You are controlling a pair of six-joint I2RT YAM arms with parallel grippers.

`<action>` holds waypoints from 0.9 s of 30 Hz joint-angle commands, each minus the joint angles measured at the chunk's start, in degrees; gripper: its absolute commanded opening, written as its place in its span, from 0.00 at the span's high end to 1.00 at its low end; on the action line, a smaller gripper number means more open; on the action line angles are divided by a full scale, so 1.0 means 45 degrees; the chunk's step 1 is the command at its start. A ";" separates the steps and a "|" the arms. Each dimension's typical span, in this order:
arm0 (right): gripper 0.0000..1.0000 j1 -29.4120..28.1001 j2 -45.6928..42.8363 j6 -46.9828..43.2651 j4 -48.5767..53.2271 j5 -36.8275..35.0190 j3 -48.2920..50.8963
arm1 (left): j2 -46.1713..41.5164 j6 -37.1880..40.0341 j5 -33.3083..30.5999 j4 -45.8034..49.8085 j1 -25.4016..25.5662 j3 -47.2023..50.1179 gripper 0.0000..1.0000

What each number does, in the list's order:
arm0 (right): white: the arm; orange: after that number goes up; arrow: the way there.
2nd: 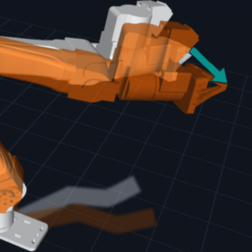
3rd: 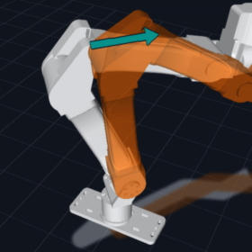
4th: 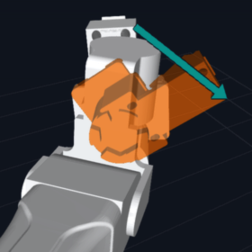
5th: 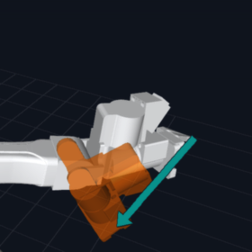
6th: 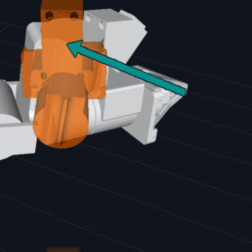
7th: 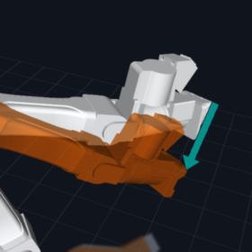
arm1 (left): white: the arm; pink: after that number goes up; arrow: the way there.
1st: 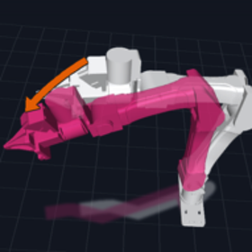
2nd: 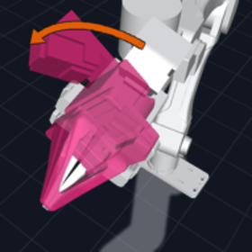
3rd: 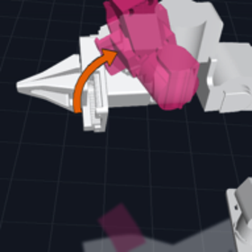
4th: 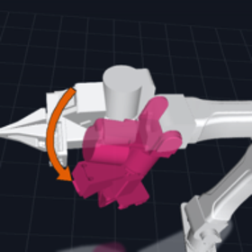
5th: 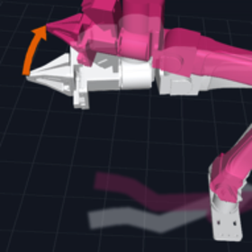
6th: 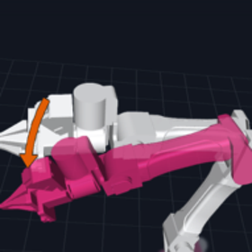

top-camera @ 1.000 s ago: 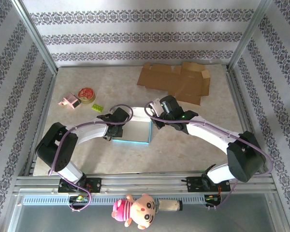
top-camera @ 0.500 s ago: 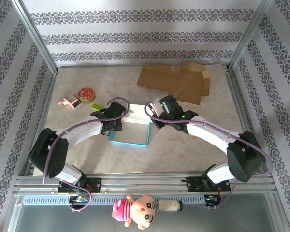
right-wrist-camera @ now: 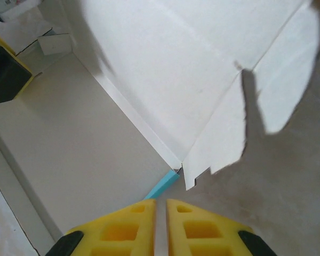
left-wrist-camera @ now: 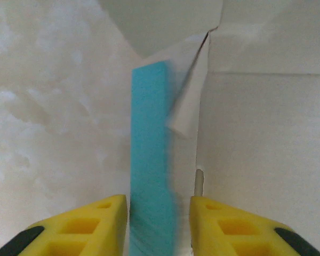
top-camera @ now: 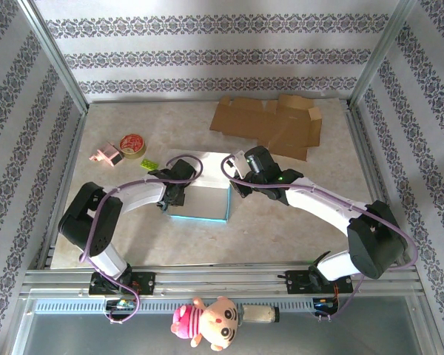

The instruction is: Fold the paper box

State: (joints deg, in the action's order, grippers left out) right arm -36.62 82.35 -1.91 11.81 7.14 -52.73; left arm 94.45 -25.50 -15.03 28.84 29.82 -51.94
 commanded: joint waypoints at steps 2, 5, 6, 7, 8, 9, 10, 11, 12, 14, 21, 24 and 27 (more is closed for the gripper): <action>0.86 -0.0044 0.0002 -0.0249 0.0070 0.0215 0.0058 | -0.1309 0.0117 0.0830 0.0024 -0.0144 -0.0022 0.59; 0.86 -0.0037 0.0055 -0.0249 0.0070 0.0213 0.0018 | -0.2777 -0.0264 0.1755 -0.0660 -0.0175 0.0487 0.57; 0.86 -0.0049 0.0069 -0.0239 0.0071 0.0211 0.0018 | -0.3157 -0.0370 0.1838 -0.0802 -0.0215 0.0639 0.56; 0.86 -0.0047 0.0109 -0.0237 0.0038 0.0211 0.0016 | -0.3487 -0.0435 0.1997 -0.0847 -0.0380 0.0748 0.56; 0.86 -0.0042 0.0138 -0.0225 0.0050 0.0223 -0.0009 | -0.3668 -0.0462 0.2202 -0.0785 -0.0650 0.0806 0.56; 0.86 -0.0040 0.0158 -0.0231 0.0046 0.0265 -0.0005 | -0.3747 -0.0429 0.2319 -0.0701 -0.0851 0.0818 0.57; 0.86 -0.0060 0.0206 -0.0227 0.0024 0.0285 -0.0031 | -0.3715 -0.0333 0.2388 -0.0641 -0.1123 0.0856 0.59; 0.86 -0.0065 0.0229 -0.0205 0.0015 0.0318 -0.0040 | -0.3621 -0.0232 0.2560 -0.0598 -0.1446 0.0877 0.60; 0.86 -0.0065 0.0253 -0.0183 0.0013 0.0343 -0.0047 | -0.3440 -0.0125 0.2772 -0.0560 -0.1709 0.0866 0.61; 0.86 -0.0060 0.0251 -0.0160 0.0021 0.0343 -0.0077 | -0.2981 0.0114 0.3504 -0.0689 -0.2310 0.0935 0.61; 0.86 -0.0078 0.0109 -0.0161 0.0015 0.0279 0.0007 | -0.1692 0.0241 0.5983 -0.1936 -0.3622 0.1310 0.63; 0.86 -0.0070 0.0120 -0.0163 0.0036 0.0326 0.0033 | -0.1351 0.0083 0.7029 -0.2709 -0.4026 0.1638 0.63; 0.86 -0.0104 0.0119 -0.0145 0.0039 0.0344 0.0028 | -0.0944 -0.0040 0.7680 -0.3223 -0.4231 0.1835 0.64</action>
State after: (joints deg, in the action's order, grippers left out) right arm -36.64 82.78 -1.91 11.81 7.86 -52.73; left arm 88.73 -25.54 13.80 19.16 11.84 -44.82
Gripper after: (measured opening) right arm 0.138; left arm 0.366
